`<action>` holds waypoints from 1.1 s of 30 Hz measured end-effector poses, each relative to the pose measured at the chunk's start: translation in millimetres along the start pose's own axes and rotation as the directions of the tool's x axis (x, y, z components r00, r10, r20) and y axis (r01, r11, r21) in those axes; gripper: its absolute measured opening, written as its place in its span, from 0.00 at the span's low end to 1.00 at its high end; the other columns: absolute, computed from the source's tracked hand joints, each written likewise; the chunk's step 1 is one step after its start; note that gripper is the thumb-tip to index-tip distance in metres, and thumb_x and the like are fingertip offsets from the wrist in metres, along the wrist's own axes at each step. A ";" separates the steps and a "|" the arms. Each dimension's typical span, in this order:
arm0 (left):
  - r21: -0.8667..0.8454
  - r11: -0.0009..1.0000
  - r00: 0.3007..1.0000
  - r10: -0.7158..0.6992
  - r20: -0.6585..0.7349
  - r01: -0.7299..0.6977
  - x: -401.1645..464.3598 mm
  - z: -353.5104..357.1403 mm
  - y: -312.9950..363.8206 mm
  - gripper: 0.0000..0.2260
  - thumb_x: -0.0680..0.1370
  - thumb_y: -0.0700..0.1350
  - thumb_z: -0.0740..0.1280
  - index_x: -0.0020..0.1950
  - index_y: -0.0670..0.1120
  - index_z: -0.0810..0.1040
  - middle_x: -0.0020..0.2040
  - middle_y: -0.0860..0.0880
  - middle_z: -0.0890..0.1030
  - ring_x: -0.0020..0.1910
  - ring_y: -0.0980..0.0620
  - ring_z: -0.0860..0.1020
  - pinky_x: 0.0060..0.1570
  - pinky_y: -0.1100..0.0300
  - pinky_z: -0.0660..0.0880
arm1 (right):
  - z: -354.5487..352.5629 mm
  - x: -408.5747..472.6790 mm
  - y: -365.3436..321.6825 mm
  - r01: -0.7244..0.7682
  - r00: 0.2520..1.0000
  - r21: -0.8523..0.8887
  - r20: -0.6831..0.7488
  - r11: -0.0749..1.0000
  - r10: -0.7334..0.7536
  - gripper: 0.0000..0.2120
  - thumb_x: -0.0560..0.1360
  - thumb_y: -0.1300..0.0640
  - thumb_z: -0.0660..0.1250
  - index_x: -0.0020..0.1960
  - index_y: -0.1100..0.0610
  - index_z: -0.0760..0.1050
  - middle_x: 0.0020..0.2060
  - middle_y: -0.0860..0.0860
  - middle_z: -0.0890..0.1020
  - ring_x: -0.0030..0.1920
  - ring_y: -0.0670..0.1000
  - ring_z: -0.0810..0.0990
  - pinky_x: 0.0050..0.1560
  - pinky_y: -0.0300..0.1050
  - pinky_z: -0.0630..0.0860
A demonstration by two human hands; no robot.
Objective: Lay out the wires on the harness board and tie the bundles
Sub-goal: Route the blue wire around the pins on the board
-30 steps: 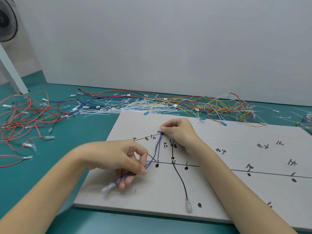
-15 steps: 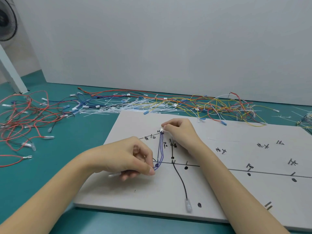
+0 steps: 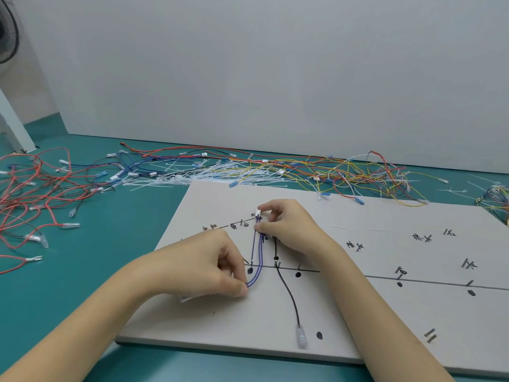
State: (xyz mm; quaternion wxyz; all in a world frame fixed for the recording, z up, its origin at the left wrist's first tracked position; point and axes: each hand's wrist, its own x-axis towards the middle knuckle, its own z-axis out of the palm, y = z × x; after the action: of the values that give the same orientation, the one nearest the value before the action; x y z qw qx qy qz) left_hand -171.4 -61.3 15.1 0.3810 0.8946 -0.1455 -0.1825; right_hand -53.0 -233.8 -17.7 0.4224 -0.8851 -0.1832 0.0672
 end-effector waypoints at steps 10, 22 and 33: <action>0.042 0.997 0.995 -0.056 -0.077 0.059 -7.1 -21.2 -9.2 0.05 0.73 0.48 0.74 0.37 0.54 0.85 0.24 0.53 0.73 0.23 0.55 0.65 0.22 0.67 0.62 | -0.2 -1.4 -0.5 0.030 1.000 -0.034 0.007 0.999 -0.030 0.16 0.73 0.56 0.71 0.61 0.51 0.78 0.39 0.45 0.75 0.40 0.44 0.74 0.49 0.41 0.71; 0.048 0.997 0.998 -0.054 0.025 0.053 -5.9 -18.2 -10.2 0.02 0.72 0.49 0.75 0.40 0.56 0.86 0.27 0.59 0.79 0.26 0.61 0.70 0.30 0.67 0.65 | 0.1 -5.0 -2.0 0.005 1.000 0.012 -0.024 1.000 -0.005 0.17 0.71 0.55 0.72 0.58 0.49 0.72 0.40 0.45 0.76 0.43 0.47 0.76 0.44 0.43 0.70; 0.031 0.999 0.999 -0.021 0.034 0.020 -0.2 -5.6 -6.2 0.04 0.72 0.50 0.75 0.37 0.58 0.85 0.26 0.58 0.77 0.26 0.60 0.68 0.30 0.66 0.64 | -4.7 -11.8 -10.4 -0.020 0.996 -0.051 0.083 0.998 0.024 0.19 0.65 0.48 0.78 0.33 0.52 0.68 0.30 0.45 0.73 0.35 0.48 0.70 0.38 0.44 0.67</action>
State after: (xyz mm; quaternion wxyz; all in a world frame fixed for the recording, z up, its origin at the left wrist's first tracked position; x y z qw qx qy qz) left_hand -168.4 -53.6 14.2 0.3626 0.8986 -0.1458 -0.1993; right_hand -65.5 -235.7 -7.1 0.3912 -0.8939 -0.1925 0.1042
